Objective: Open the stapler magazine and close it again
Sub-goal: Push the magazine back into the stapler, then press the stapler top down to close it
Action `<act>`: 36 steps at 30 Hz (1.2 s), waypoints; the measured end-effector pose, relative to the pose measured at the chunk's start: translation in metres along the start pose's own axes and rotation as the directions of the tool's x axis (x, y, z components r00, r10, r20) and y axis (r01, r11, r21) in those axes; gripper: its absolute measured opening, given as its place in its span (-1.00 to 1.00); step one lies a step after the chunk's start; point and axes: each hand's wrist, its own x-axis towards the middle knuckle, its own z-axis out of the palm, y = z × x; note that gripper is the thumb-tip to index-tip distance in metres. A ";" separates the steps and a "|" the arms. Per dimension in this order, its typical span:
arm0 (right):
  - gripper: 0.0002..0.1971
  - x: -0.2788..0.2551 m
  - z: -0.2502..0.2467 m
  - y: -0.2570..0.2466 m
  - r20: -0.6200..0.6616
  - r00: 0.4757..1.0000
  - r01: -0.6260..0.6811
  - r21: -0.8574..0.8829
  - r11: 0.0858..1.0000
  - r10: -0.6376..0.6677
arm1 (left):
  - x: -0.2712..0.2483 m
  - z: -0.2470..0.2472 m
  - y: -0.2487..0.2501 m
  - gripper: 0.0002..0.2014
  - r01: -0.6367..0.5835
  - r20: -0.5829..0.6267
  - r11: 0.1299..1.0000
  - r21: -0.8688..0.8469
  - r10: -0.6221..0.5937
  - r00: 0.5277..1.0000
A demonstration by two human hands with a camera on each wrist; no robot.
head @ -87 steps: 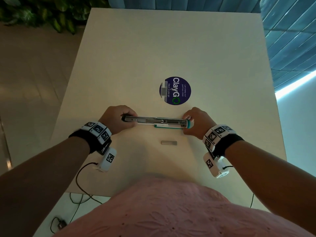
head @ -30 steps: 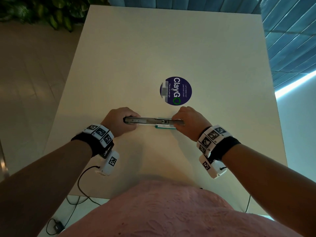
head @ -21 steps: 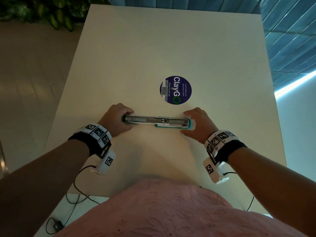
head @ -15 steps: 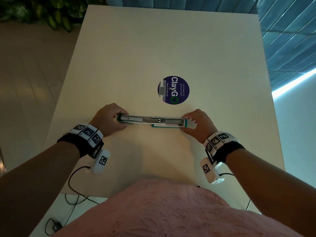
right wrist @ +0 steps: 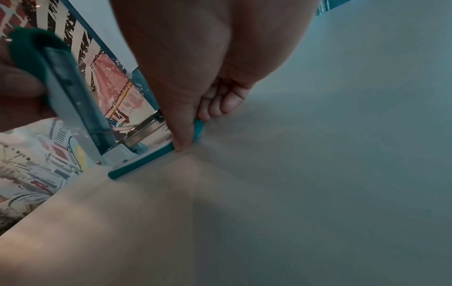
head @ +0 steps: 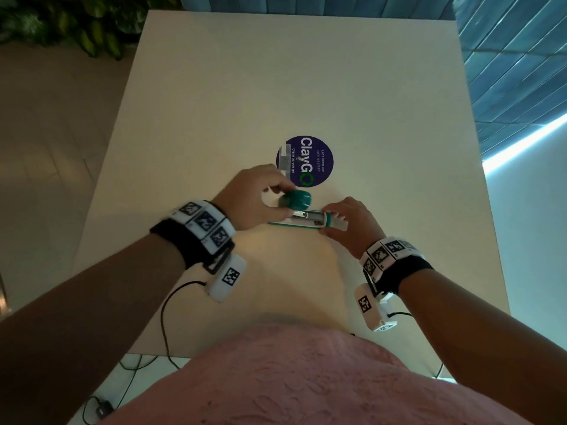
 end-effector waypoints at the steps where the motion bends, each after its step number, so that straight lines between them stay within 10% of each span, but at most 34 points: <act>1: -0.64 0.000 0.000 0.000 0.004 1.000 -0.003 -0.005 1.000 0.003 | 0.006 0.009 0.003 -0.64 -0.023 0.030 0.999 0.028 0.022 0.999; 36: -0.56 -0.003 -0.004 -0.007 0.037 0.999 -0.033 -0.089 0.995 0.037 | 0.002 0.051 -0.031 -0.57 0.036 0.105 0.973 0.226 -0.061 0.993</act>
